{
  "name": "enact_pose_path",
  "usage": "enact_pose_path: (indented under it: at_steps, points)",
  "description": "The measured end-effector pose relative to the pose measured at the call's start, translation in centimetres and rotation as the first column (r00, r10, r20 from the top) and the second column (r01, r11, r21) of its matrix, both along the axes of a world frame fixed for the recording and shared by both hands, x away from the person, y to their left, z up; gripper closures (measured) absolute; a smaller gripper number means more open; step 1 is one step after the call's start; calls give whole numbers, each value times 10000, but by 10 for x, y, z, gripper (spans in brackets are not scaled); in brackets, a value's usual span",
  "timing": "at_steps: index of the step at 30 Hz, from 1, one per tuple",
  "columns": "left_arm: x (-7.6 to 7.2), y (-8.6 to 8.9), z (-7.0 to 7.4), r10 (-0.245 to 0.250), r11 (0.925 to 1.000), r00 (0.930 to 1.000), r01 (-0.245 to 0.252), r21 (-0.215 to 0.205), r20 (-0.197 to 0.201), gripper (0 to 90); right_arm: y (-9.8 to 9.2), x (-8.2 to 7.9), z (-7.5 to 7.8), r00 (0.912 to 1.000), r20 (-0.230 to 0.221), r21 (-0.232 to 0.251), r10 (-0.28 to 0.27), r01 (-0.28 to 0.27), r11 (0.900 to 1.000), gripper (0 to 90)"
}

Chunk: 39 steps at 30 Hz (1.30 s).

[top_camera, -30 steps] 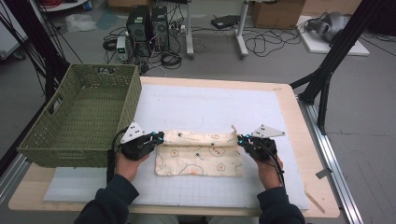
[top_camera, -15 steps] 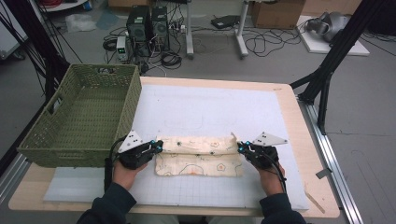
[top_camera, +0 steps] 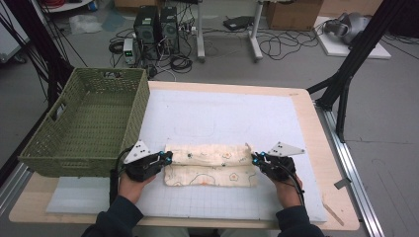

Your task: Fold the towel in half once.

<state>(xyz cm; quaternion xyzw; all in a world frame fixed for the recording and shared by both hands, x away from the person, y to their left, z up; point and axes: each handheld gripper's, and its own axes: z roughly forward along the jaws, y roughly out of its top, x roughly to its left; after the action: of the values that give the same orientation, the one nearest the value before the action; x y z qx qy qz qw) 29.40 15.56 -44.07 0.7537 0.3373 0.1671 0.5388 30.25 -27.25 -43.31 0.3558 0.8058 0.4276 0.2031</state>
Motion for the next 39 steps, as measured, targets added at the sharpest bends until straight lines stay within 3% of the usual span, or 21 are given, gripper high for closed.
enact_pose_path:
  at_steps: [4, 7, 12, 18, 26, 32, 39]
  points:
    - [-1, 1, -1, -119, 9999, 9997, 117, -93, -204, 827, -3, -3, -2, 9999, -106, -147, 12, -14, 9999, 796]
    - [0, 4, -1, -52, 9998, 9996, 46, -203, -289, 745, -7, -4, -2, 10000, -63, -207, -65, 64, 9998, 740]
    - [1, 10, 5, 269, 9973, 9994, -282, -674, -204, 563, -18, -8, 5, 9989, 211, -195, -413, 418, 9989, 658]
    - [2, 16, 12, 471, 9936, 9988, -456, -1034, 118, 523, -31, -12, 12, 9954, 401, 6, -871, 872, 9962, 635]
    - [9, 11, 7, 695, 9969, 9976, -696, -369, -36, 523, -15, -12, 8, 9986, 266, -294, -468, 475, 9984, 630]
    - [13, 12, 6, 892, 9952, 9959, -897, -391, -131, 500, -3, -13, 2, 9997, 102, -389, 225, -221, 9990, 624]
    - [10, 10, 7, 930, 9950, 9957, -931, -373, -47, 495, 1, -17, 1, 9994, 93, -363, 334, -331, 9988, 593]
